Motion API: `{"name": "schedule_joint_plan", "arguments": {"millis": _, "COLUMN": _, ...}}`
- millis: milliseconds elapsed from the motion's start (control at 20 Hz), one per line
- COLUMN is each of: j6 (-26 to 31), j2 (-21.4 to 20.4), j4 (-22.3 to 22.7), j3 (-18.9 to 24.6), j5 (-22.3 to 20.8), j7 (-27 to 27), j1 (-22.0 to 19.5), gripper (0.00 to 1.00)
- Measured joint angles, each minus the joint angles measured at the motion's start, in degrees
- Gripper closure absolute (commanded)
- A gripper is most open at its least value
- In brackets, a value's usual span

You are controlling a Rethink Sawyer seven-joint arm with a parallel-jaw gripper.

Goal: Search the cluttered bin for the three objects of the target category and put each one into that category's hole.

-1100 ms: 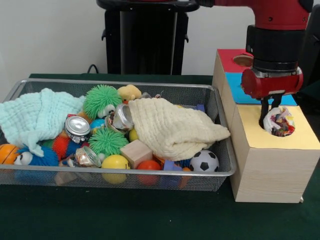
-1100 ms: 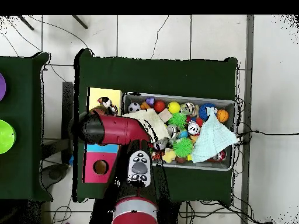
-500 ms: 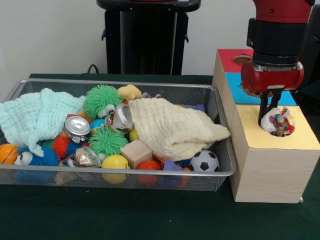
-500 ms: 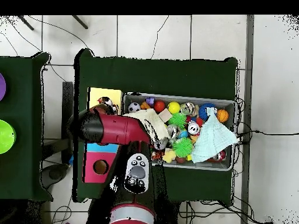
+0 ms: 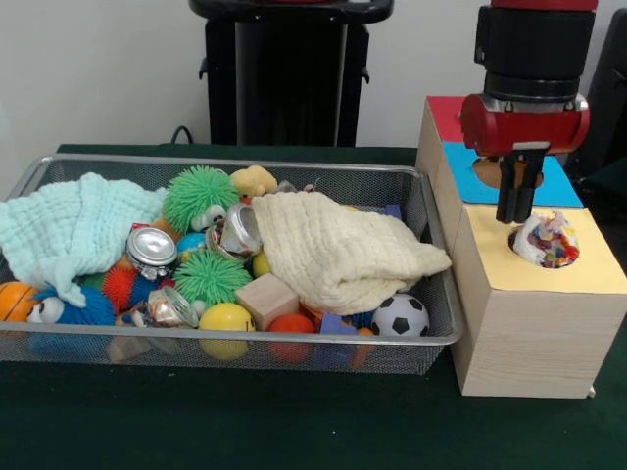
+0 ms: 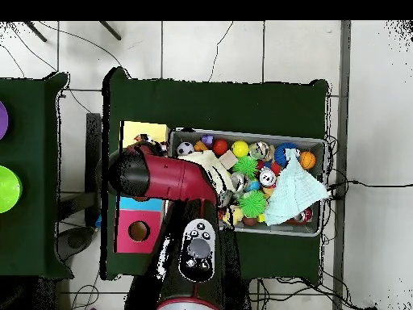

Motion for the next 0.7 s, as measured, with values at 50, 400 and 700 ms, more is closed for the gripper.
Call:
{"name": "schedule_joint_plan", "arguments": {"millis": 50, "j6": 0.3, "j2": -0.2, "j4": 0.0, "j3": -0.1, "j5": 0.1, "j7": 0.0, "j1": 0.0, "gripper": 1.00}}
{"name": "schedule_joint_plan", "arguments": {"millis": 400, "j6": 1.4, "j2": -1.3, "j4": 0.2, "j3": 0.7, "j5": 2.3, "j7": 0.0, "j1": -1.3, "gripper": 1.00}}
{"name": "schedule_joint_plan", "arguments": {"millis": 700, "j6": 1.4, "j2": -1.1, "j4": 0.4, "j3": 3.4, "j5": 4.7, "j7": 0.0, "j1": -3.9, "gripper": 1.00}}
